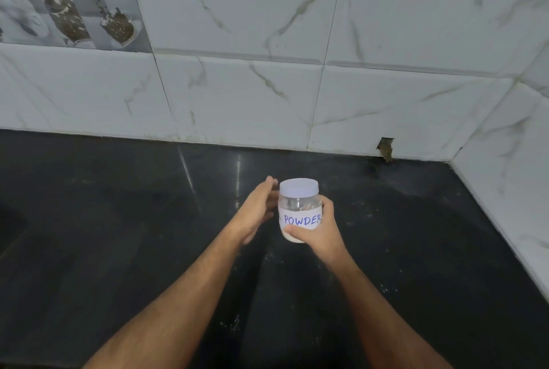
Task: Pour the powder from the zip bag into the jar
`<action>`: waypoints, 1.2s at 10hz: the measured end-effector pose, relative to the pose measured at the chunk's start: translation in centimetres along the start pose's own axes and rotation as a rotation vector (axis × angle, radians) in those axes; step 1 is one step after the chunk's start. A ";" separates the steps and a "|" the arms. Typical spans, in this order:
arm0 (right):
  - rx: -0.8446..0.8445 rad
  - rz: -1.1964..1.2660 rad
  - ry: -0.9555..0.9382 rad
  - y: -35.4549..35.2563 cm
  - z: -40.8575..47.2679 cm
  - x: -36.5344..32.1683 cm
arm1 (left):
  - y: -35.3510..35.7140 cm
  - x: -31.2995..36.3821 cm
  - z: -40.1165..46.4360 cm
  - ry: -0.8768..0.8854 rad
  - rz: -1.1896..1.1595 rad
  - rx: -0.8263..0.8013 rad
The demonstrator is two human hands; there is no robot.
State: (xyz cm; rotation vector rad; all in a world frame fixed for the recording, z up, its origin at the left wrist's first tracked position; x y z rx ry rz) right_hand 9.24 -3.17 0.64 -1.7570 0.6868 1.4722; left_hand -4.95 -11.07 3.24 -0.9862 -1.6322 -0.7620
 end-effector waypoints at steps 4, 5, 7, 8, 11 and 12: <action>-0.228 -0.165 0.089 -4.8 6.4 2.5 | 2.8 -2.6 4.4 -0.006 0.294 -0.066; -0.280 -0.188 0.092 -5.6 8.8 2.3 | 3.5 -1.7 6.4 0.010 0.402 -0.078; -0.318 -0.235 0.116 -6.2 12.9 2.6 | 3.9 -1.4 9.7 -0.039 0.423 -0.022; -0.299 -0.241 0.127 -6.1 13.9 3.0 | 4.0 -1.6 10.6 -0.063 0.424 0.007; -0.213 -0.172 0.079 -6.0 13.5 3.7 | 3.7 -2.7 10.7 -0.082 0.440 0.004; -0.106 -0.313 0.037 -6.8 12.7 2.9 | 2.6 -2.6 10.0 -0.035 0.579 0.087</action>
Point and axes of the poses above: each hand's wrist, its own z-axis towards the middle knuckle, its own y-axis out of the palm, x = y × z, the point moved 7 cm from there along z, towards the middle knuckle, and after that the axes turned 5 degrees about z, right-handed, at the moved point
